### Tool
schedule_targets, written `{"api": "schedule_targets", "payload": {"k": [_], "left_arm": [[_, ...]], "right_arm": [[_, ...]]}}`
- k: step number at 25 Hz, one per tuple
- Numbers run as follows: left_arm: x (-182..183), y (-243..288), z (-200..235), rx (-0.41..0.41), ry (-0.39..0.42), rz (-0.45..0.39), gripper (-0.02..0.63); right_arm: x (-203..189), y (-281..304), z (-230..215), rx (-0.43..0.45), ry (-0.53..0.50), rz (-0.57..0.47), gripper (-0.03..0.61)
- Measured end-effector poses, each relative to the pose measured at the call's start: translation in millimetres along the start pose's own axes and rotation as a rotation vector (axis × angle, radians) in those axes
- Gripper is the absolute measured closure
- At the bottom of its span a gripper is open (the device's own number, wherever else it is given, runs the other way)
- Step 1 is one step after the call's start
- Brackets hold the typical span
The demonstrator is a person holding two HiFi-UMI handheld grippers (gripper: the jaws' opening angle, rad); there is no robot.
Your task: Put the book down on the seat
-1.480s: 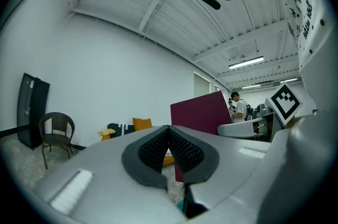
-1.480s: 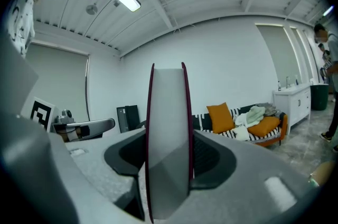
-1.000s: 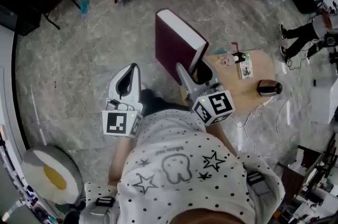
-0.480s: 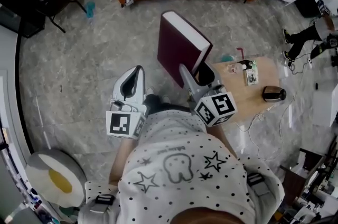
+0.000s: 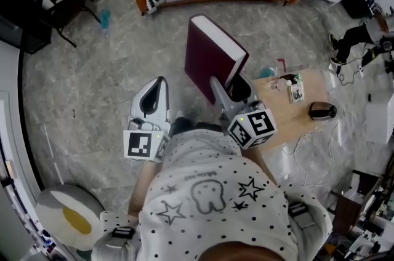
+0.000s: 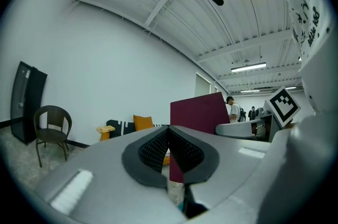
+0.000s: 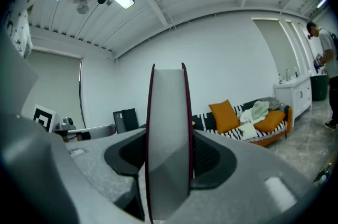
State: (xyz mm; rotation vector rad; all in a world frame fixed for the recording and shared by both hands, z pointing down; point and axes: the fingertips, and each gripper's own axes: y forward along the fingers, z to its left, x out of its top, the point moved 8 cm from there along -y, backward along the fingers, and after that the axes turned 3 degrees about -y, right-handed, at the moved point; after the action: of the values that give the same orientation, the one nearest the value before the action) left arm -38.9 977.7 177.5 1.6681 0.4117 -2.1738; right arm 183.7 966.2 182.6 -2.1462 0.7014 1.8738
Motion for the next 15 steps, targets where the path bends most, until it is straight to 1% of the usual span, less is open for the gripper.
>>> {"api": "schedule_targets", "payload": {"k": [4, 8, 15], "left_arm": [[-4.9, 1.2, 14.0, -0.007, -0.003, 0.009, 0.617], [-7.3, 0.1, 25.8, 0.004, -0.010, 0.020, 0.617], [-11.3, 14.9, 34.9, 0.014, -0.021, 0.015, 0.617]], "right_arm": [[-8.2, 11.1, 4.7, -0.006, 0.008, 0.004, 0.356], [-13.3, 19.0, 9.9, -0.004, 0.010, 0.019, 0.356], [-13.0, 33.5, 0.9, -0.002, 0.008, 0.029, 0.356]]}}
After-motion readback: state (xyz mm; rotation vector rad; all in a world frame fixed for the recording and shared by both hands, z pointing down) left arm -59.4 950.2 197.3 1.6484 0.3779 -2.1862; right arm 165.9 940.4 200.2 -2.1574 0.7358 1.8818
